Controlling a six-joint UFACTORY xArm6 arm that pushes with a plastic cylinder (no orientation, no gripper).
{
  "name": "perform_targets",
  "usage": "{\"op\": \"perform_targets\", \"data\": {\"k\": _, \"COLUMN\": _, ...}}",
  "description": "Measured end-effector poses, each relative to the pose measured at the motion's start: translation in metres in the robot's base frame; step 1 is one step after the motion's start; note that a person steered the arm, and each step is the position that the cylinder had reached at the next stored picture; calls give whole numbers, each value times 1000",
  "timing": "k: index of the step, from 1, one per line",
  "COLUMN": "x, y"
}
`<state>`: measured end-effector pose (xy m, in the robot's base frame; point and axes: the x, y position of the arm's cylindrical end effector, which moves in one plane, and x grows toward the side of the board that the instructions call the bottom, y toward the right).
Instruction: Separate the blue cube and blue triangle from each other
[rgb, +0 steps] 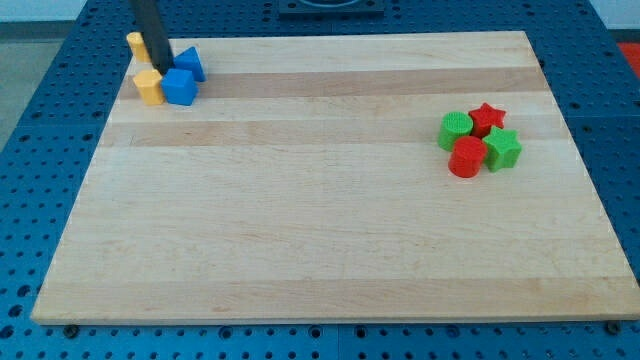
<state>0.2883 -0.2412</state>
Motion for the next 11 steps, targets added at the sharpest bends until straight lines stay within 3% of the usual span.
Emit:
{"op": "perform_targets", "data": {"k": 1, "x": 64, "y": 0}}
{"op": "perform_targets", "data": {"k": 4, "x": -18, "y": -42}}
{"op": "perform_targets", "data": {"k": 5, "x": -61, "y": -29}}
{"op": "perform_targets", "data": {"k": 6, "x": -55, "y": 22}}
{"op": "perform_targets", "data": {"k": 7, "x": 16, "y": 45}}
{"op": "perform_targets", "data": {"k": 8, "x": 44, "y": 45}}
{"op": "perform_targets", "data": {"k": 10, "x": -18, "y": 38}}
{"op": "perform_targets", "data": {"k": 11, "x": -7, "y": 56}}
